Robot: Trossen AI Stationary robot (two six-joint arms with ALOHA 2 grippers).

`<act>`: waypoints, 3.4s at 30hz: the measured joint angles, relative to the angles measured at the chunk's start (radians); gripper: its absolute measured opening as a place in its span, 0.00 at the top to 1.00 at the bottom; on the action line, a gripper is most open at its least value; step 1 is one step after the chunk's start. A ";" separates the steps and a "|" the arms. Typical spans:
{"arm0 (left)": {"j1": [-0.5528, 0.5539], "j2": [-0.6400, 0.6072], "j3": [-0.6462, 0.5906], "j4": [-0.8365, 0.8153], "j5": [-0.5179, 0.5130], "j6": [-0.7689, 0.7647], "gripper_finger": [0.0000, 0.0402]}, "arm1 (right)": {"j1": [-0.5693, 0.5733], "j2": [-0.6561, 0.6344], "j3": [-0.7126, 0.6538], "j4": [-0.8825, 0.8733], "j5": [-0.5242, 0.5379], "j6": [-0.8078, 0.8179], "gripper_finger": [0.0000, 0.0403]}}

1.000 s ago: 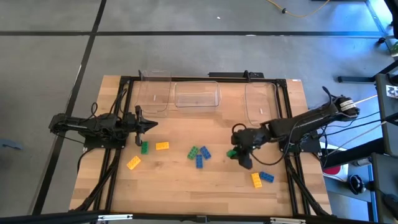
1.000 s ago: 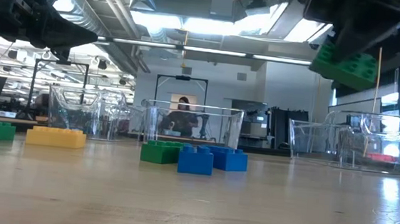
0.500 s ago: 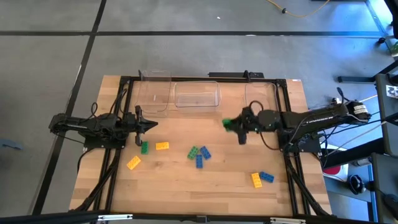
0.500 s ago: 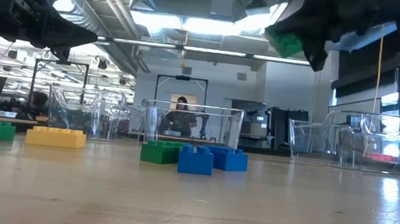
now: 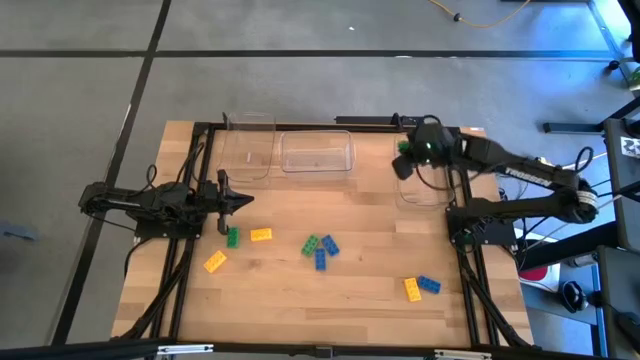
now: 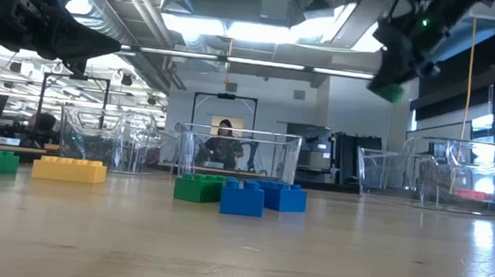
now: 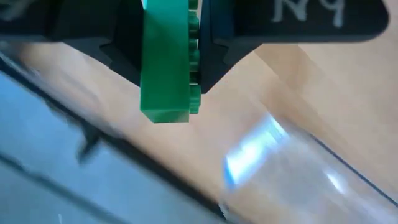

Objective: Sort & place blocks by color
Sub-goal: Put the right green game piece into the right transparent bin, then put the left green game piece into the right transparent bin

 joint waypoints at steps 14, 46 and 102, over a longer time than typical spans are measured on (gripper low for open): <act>0.000 0.000 0.000 0.000 0.000 0.000 1.00 | -0.357 0.257 -0.157 -0.044 -0.216 -0.107 0.76; 0.000 0.000 0.000 -0.001 0.000 0.000 1.00 | -0.476 0.397 -0.158 0.114 -0.267 0.001 0.46; 0.000 0.365 0.473 -0.045 -0.085 -0.323 0.82 | 0.590 -0.094 -0.451 1.204 -0.161 0.110 0.29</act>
